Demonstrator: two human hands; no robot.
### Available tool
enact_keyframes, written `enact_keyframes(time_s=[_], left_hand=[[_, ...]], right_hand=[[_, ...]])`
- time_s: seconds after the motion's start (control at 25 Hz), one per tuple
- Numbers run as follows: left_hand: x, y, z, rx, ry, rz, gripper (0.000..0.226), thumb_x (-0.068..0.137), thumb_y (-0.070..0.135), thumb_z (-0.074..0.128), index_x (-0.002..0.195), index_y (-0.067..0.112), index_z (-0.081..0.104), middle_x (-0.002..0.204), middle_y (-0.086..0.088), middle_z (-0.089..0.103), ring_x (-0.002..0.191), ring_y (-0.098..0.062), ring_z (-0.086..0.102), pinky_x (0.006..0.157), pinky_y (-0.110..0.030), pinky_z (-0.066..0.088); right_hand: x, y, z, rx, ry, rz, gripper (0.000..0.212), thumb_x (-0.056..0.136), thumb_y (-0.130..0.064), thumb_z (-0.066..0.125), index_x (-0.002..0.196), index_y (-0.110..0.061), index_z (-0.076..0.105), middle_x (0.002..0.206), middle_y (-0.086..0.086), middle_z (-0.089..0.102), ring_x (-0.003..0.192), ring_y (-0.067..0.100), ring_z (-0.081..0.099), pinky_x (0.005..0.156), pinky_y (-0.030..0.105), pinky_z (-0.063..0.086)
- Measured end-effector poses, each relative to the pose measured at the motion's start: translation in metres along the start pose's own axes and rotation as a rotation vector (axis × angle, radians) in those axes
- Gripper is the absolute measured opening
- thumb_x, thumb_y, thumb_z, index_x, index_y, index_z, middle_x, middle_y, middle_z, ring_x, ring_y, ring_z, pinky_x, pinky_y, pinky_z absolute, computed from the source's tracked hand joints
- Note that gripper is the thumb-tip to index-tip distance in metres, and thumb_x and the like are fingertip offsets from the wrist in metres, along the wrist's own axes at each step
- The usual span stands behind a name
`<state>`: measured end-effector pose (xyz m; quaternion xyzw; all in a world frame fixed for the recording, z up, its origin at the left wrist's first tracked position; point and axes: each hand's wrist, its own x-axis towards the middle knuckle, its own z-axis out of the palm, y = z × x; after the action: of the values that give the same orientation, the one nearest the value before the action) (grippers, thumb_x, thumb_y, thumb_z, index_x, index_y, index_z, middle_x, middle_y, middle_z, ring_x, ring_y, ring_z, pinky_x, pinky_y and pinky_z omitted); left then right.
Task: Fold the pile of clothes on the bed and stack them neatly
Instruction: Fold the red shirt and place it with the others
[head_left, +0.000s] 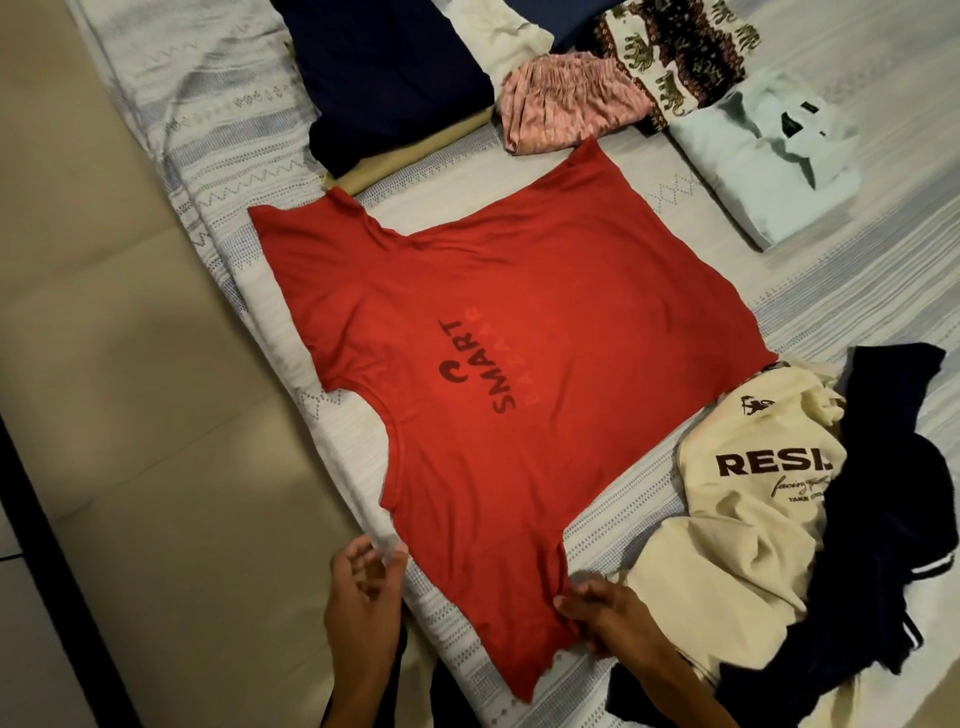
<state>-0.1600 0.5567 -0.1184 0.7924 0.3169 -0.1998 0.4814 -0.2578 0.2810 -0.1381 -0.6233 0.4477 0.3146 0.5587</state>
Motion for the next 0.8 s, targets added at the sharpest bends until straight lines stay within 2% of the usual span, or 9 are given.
enact_keyframes(time_s=[0.08, 0.16, 0.24, 0.32, 0.44, 0.52, 0.64, 0.72, 0.8], left_hand=[[0.030, 0.008, -0.007, 0.051, -0.061, 0.062, 0.045, 0.089, 0.048, 0.076, 0.126, 0.028, 0.059, 0.113, 0.013, 0.066, 0.098, -0.010, 0.065, 0.081, -0.031, 0.050], [0.052, 0.018, -0.012, 0.141, -0.079, 0.078, 0.045, 0.086, 0.055, 0.076, 0.118, 0.027, 0.062, 0.107, 0.010, 0.069, 0.095, -0.010, 0.067, 0.083, -0.033, 0.051], [0.064, 0.025, -0.017, 0.247, -0.047, 0.146, 0.043, 0.082, 0.061, 0.076, 0.104, 0.028, 0.061, 0.093, 0.011, 0.071, 0.084, -0.007, 0.068, 0.077, -0.033, 0.054], [0.065, 0.032, -0.019, 0.306, -0.047, 0.222, 0.039, 0.083, 0.058, 0.077, 0.100, 0.029, 0.057, 0.084, 0.011, 0.070, 0.079, -0.005, 0.067, 0.069, -0.030, 0.052], [0.062, 0.033, -0.011, 0.272, -0.127, 0.210, 0.032, 0.087, 0.047, 0.078, 0.105, 0.029, 0.058, 0.086, 0.008, 0.069, 0.081, -0.007, 0.066, 0.067, -0.025, 0.047], [0.063, 0.030, -0.005, 0.264, -0.147, 0.229, 0.023, 0.089, 0.044, 0.078, 0.100, 0.030, 0.063, 0.085, 0.007, 0.070, 0.083, -0.009, 0.067, 0.068, -0.024, 0.047], [0.069, 0.022, 0.001, 0.099, -0.159, 0.111, 0.014, 0.089, 0.043, 0.079, 0.090, 0.033, 0.070, 0.087, 0.002, 0.073, 0.087, -0.017, 0.070, 0.080, -0.034, 0.053], [0.074, 0.013, 0.000, 0.023, -0.149, 0.041, 0.014, 0.086, 0.044, 0.081, 0.088, 0.038, 0.069, 0.085, -0.001, 0.074, 0.086, -0.024, 0.072, 0.086, -0.045, 0.058], [0.075, 0.009, -0.003, 0.048, -0.137, 0.032, 0.016, 0.084, 0.045, 0.083, 0.088, 0.041, 0.068, 0.087, -0.001, 0.075, 0.086, -0.026, 0.073, 0.086, -0.050, 0.059]], right_hand=[[0.001, 0.000, -0.007, -0.012, 0.015, 0.039, 0.030, 0.080, -0.021, 0.087, 0.063, -0.018, 0.063, 0.060, 0.008, 0.058, 0.053, 0.020, 0.055, 0.054, 0.030, 0.043], [0.003, 0.002, -0.014, -0.044, 0.011, 0.039, 0.035, 0.075, -0.026, 0.090, 0.059, -0.020, 0.059, 0.060, 0.006, 0.060, 0.057, 0.019, 0.057, 0.058, 0.031, 0.045], [0.003, 0.002, -0.017, -0.103, 0.007, 0.027, 0.038, 0.072, -0.029, 0.092, 0.061, -0.018, 0.058, 0.059, 0.003, 0.061, 0.058, 0.014, 0.061, 0.059, 0.027, 0.048], [0.001, 0.000, -0.017, -0.073, 0.029, 0.036, 0.041, 0.070, -0.026, 0.094, 0.064, -0.014, 0.055, 0.059, 0.004, 0.060, 0.057, 0.016, 0.061, 0.056, 0.026, 0.048], [-0.003, -0.001, -0.016, 0.044, -0.002, 0.078, 0.058, 0.045, -0.033, 0.099, 0.068, -0.011, 0.050, 0.063, 0.014, 0.058, 0.061, 0.029, 0.064, 0.054, 0.034, 0.050], [-0.006, 0.002, -0.015, 0.156, -0.045, 0.105, 0.068, 0.032, -0.025, 0.101, 0.072, -0.010, 0.048, 0.066, 0.018, 0.055, 0.061, 0.032, 0.063, 0.053, 0.034, 0.049], [-0.009, 0.001, -0.011, 0.424, -0.011, 0.154, 0.048, 0.052, -0.009, 0.084, 0.090, -0.005, 0.056, 0.070, 0.017, 0.055, 0.058, 0.025, 0.055, 0.060, 0.035, 0.047], [-0.008, 0.002, -0.005, 0.603, 0.007, 0.187, 0.032, 0.075, -0.008, 0.066, 0.107, -0.008, 0.064, 0.081, 0.016, 0.066, 0.064, 0.026, 0.059, 0.066, 0.035, 0.050], [-0.008, 0.003, 0.003, 0.748, 0.047, 0.173, 0.028, 0.089, -0.006, 0.055, 0.114, -0.014, 0.067, 0.095, 0.014, 0.074, 0.077, 0.029, 0.067, 0.072, 0.035, 0.053]])
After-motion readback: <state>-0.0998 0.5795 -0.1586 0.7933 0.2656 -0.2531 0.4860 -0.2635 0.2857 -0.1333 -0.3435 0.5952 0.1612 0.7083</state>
